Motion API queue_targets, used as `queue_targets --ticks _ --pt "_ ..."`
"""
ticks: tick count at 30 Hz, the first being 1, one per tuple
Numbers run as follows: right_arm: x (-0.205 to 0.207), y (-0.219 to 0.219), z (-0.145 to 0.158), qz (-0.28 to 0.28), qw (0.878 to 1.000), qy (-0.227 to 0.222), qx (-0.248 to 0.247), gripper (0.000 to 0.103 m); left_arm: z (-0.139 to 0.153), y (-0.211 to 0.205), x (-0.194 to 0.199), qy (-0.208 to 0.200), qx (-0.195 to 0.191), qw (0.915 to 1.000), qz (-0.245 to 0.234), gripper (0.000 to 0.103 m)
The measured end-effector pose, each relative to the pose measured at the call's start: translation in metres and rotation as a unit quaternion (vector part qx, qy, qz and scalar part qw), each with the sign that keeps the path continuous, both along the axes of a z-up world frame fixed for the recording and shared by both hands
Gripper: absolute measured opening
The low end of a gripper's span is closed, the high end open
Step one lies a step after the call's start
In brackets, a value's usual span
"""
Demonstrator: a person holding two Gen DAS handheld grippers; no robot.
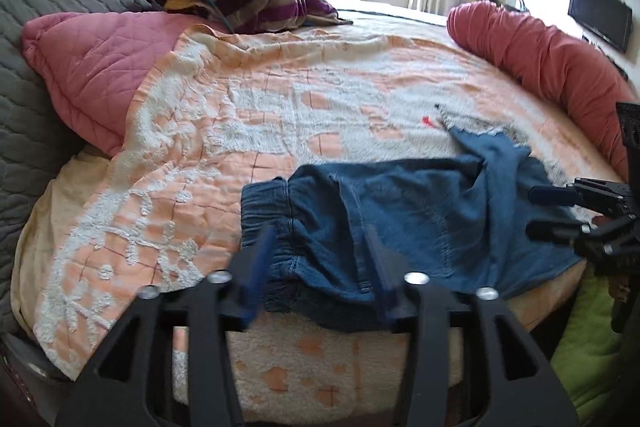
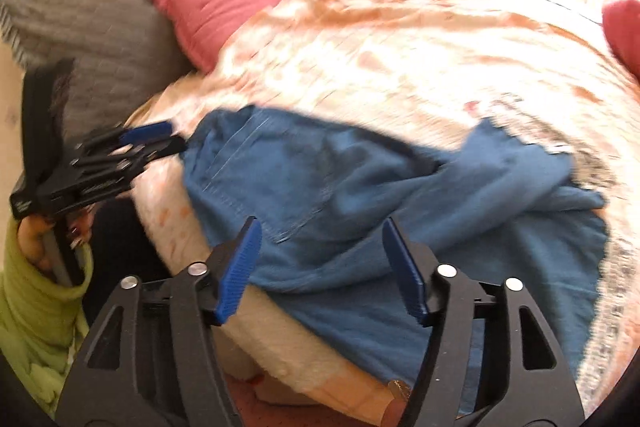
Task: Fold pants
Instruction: 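Grasp the lace hem with the right gripper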
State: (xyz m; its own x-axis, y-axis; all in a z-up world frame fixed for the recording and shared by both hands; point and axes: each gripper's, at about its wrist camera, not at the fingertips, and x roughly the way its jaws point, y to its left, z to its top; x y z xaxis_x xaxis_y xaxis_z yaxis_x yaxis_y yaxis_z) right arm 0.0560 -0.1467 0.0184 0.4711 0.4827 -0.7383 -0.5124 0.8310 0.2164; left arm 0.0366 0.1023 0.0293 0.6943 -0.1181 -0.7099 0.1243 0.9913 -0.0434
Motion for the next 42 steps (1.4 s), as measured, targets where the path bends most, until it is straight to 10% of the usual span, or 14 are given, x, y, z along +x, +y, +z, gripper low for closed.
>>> queue_targets --ticks 4,15,30,35,38,42 --pt "0.008 -0.028 0.018 -0.038 0.999 -0.023 0.005 0.073 0.015 -0.008 0.0 -0.012 -0.011 0.9998 -0.009 0.064" --pt "0.071 -0.074 0.059 -0.114 0.991 -0.057 -0.03 0.088 0.011 -0.087 0.024 0.019 -0.045 0.9926 -0.111 0.065" --pt "0.213 -0.046 -0.022 -0.125 0.983 0.054 -0.126 0.088 -0.063 -0.156 0.045 0.107 -0.073 0.9764 -0.173 0.063" --pt "0.246 -0.026 -0.051 -0.126 0.976 0.072 -0.16 0.088 -0.079 -0.162 0.055 0.117 -0.081 0.9746 -0.173 0.022" --pt "0.262 -0.023 -0.066 -0.137 0.971 0.082 -0.176 0.087 -0.082 -0.163 0.056 0.114 -0.083 0.9729 -0.183 0.017" --pt "0.273 -0.029 -0.078 -0.139 0.967 0.091 -0.191 0.045 -0.082 -0.161 0.058 0.11 -0.093 0.971 -0.191 0.017"
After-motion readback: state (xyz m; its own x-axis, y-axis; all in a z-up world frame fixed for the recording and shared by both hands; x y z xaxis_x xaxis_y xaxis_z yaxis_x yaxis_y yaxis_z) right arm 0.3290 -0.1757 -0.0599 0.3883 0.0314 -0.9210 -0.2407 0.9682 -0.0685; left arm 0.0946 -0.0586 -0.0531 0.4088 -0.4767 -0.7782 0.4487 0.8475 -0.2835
